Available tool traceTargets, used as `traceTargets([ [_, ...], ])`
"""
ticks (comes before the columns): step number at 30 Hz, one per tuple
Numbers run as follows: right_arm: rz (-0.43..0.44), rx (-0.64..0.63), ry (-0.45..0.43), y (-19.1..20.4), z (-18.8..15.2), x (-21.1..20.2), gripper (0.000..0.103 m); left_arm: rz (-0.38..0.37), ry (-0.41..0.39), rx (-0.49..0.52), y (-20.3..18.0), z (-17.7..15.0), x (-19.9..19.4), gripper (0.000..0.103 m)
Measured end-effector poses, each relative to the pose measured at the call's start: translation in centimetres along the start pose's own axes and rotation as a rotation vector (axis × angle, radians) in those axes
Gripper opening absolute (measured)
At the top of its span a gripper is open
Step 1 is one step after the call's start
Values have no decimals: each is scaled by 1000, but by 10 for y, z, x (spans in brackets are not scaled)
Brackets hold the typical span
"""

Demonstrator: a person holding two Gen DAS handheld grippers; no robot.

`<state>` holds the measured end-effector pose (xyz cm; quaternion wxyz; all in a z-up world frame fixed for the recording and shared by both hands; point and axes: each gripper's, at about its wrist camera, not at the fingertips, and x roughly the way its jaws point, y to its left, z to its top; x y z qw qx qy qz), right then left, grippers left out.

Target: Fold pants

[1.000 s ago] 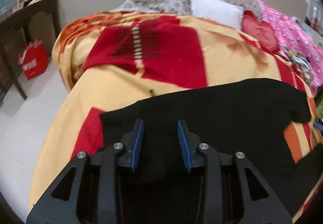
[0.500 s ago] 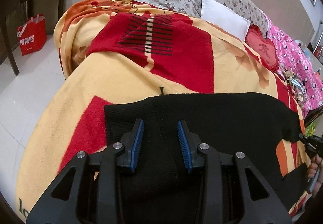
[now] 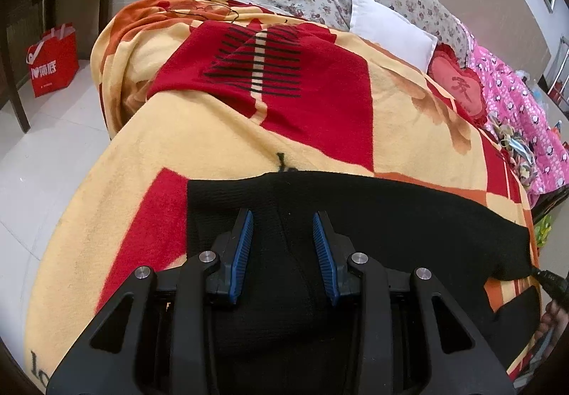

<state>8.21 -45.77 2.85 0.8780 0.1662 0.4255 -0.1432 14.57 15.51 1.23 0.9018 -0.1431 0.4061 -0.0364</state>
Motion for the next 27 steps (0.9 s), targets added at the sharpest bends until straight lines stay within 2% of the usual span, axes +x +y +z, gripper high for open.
traceTargets([
  [2,-129,-5,-51,-1,3,-11,2,1,0,2,0,0,0,34],
  [3,-131,-16,-84,3,4,-20,2,1,0,1,0,0,0,34],
  [5,-49,-92,-139,25,4,-36,2,-1,1,0,1,0,0,34],
  [6,-5,-167,-137,42,2,-40,2,-1,0,0,1,0,0,34],
  [8,33,-283,-117,67,-6,-39,2,-1,0,-1,1,0,0,34],
  [9,26,-332,-93,76,-10,-33,2,-2,0,-1,1,0,0,34],
  [10,-33,-370,-60,79,-14,-22,2,-3,1,-2,1,0,0,34],
  [11,-55,-367,-29,77,-15,-14,2,-5,1,-2,1,0,0,34],
  [12,-61,-335,39,68,-14,0,2,-8,2,-2,1,0,0,36],
  [13,-30,-300,34,60,-13,1,2,-12,3,0,0,0,0,37],
  [15,-45,-256,61,54,-2,0,4,-20,5,5,-1,1,1,41],
  [17,-16,-250,24,53,13,-8,4,-25,6,10,-2,1,1,44],
  [19,9,-242,-12,56,32,-12,10,-29,6,13,-3,1,1,46],
  [22,115,-159,32,55,63,2,28,-36,4,6,-2,1,0,46],
  [25,158,-128,84,58,78,19,28,-40,4,3,-2,1,0,46],
  [27,117,-165,97,66,83,29,28,-40,4,3,-1,1,0,46],
])
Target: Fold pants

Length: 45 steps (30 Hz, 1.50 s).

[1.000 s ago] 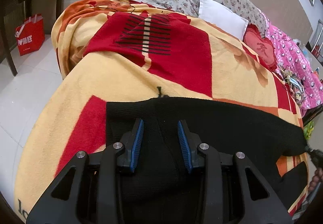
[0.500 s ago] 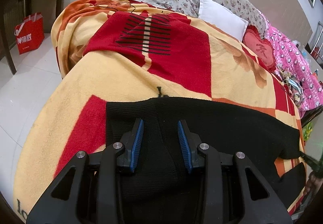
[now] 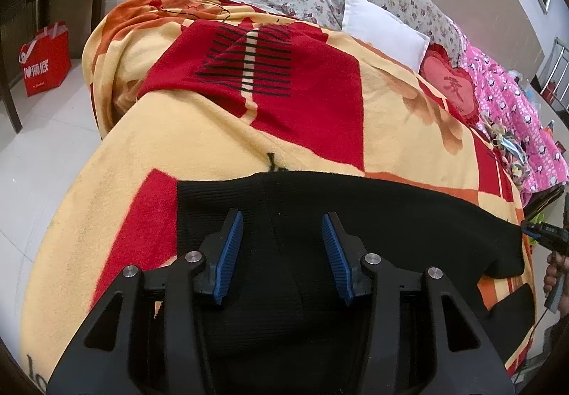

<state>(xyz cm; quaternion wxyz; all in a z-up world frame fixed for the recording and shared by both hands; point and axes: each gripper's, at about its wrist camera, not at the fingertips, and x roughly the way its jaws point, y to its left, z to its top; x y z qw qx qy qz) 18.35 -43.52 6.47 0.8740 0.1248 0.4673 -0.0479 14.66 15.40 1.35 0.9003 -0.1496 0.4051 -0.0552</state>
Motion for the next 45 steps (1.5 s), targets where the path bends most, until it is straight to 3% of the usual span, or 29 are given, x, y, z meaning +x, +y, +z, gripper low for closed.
traceTargets([
  [8,25,-48,42,-1,0,18,27,-1,0,-1,0,0,0,46],
  [12,39,-69,46,1,-4,13,11,-2,0,-3,1,0,0,46],
  [13,34,-80,33,2,-5,8,2,-3,0,-4,1,0,0,46],
  [16,41,-131,-26,6,-12,-14,2,-4,0,-3,1,0,0,46],
  [20,32,-214,-123,16,-37,-52,2,-14,-2,-12,3,1,-1,46],
  [26,95,-212,-244,29,-115,-85,2,-24,9,-18,5,4,-5,46],
  [30,116,-181,-234,23,-157,-73,2,25,-33,-5,13,9,-27,46],
  [33,125,-145,-205,10,-167,-58,2,66,-67,41,31,23,-49,46],
  [35,135,-135,-265,6,-165,-67,2,121,-106,70,48,35,-63,46],
  [36,135,-139,-264,7,-164,-66,2,132,-130,88,59,43,-69,50],
  [37,135,-135,-253,6,-165,-62,2,133,-135,100,67,46,-71,61],
  [39,127,-143,-269,9,-166,-63,2,141,-136,153,77,53,-68,66],
  [42,116,-161,-260,13,-167,-62,2,91,-76,217,78,55,-50,66],
  [45,112,-169,-261,14,-169,-62,2,-18,28,283,60,50,-21,66],
])
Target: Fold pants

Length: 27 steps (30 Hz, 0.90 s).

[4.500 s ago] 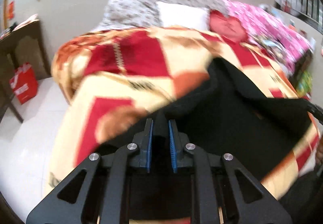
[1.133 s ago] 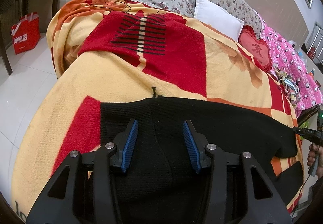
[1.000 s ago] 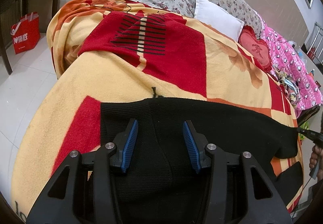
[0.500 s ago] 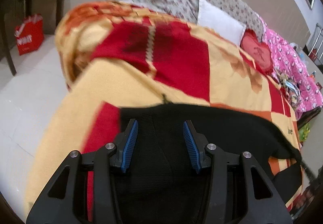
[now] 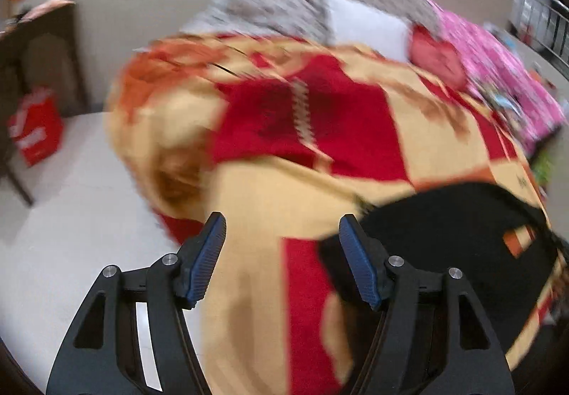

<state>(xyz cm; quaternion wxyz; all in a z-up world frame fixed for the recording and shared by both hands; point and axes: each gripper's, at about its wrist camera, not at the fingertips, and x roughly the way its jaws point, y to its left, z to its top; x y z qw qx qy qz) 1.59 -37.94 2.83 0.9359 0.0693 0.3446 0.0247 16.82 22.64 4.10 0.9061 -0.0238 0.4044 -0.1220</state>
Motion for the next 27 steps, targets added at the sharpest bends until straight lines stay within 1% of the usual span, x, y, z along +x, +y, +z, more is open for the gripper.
traceTargets([
  [1,-1,0,2,0,0,0,2,-23,24,43,-9,-1,11,66],
  [2,0,2,5,0,0,1,2,-30,44,72,-14,-1,18,65],
  [3,0,5,6,0,0,1,2,-28,75,97,-19,-2,28,57],
  [4,1,5,6,0,0,1,2,-34,104,99,-20,-3,38,50],
  [5,3,5,6,0,0,1,2,-42,118,103,-21,-3,44,48],
  [7,3,5,8,0,-1,1,2,-56,112,107,-21,-4,46,43],
  [8,4,6,9,-1,-1,1,2,-72,106,105,-21,-5,45,37],
  [9,5,8,10,-1,-1,1,2,-91,104,108,-23,-5,45,26],
  [10,5,12,12,-2,0,1,2,-88,100,114,-25,-5,45,22],
  [11,6,16,14,-2,0,2,2,-66,91,132,-30,-5,44,19],
  [12,5,18,15,-2,0,3,2,-62,90,142,-33,-6,44,8],
  [16,-4,13,7,-1,0,1,2,6,75,173,-42,-3,35,5],
  [17,-5,15,1,-2,0,0,2,26,55,184,-46,-1,26,5],
  [20,-10,19,-30,-3,-1,-5,2,52,4,227,-59,7,-3,5],
  [23,-17,8,-46,-1,0,-8,2,68,-47,285,-75,13,-33,5],
  [25,-18,9,-57,-3,2,-12,2,82,-97,330,-90,11,-58,5],
  [27,-4,31,-53,-8,1,-17,2,58,-130,354,-101,1,-79,5],
])
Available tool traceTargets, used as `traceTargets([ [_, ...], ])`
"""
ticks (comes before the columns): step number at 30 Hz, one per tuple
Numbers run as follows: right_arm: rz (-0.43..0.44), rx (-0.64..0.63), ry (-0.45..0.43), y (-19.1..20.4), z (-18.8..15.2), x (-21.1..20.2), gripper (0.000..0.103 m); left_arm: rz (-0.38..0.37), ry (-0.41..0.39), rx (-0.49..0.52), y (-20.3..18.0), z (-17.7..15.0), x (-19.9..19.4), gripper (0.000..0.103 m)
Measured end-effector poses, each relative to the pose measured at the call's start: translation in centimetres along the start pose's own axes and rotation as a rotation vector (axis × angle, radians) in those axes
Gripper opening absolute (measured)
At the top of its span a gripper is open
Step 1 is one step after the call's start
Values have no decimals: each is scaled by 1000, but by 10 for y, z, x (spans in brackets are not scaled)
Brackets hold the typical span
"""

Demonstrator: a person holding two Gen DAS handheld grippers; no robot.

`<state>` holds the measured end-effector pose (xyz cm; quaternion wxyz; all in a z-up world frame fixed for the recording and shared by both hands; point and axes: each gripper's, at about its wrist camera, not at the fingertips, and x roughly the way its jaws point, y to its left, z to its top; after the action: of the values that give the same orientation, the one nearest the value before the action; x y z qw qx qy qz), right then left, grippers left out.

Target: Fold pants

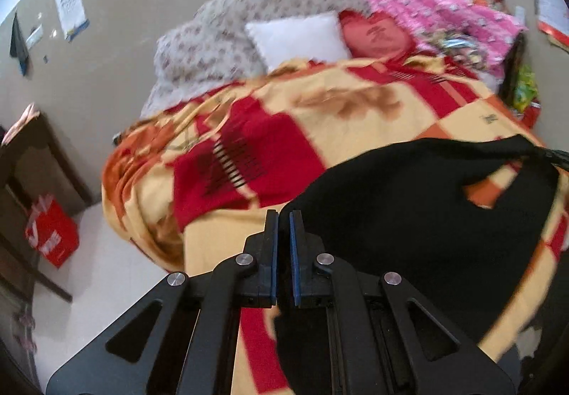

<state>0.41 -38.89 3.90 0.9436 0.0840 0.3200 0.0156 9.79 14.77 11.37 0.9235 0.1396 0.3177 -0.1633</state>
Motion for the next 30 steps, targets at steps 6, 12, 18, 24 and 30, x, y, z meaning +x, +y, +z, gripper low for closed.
traceTargets([
  [6,-37,-50,7,-13,-3,-27,1,-12,-35,-46,-16,-52,-37,5],
  [12,-118,-38,45,-48,-8,-40,1,27,26,-183,-5,-111,-33,5],
  [18,-92,27,46,-51,-16,-46,1,48,75,-265,-6,-129,-24,6],
  [24,65,104,37,-25,-15,-44,8,8,80,-418,2,-134,-30,6],
  [30,248,618,50,-69,-15,-30,44,-96,31,-589,2,-131,-55,16],
])
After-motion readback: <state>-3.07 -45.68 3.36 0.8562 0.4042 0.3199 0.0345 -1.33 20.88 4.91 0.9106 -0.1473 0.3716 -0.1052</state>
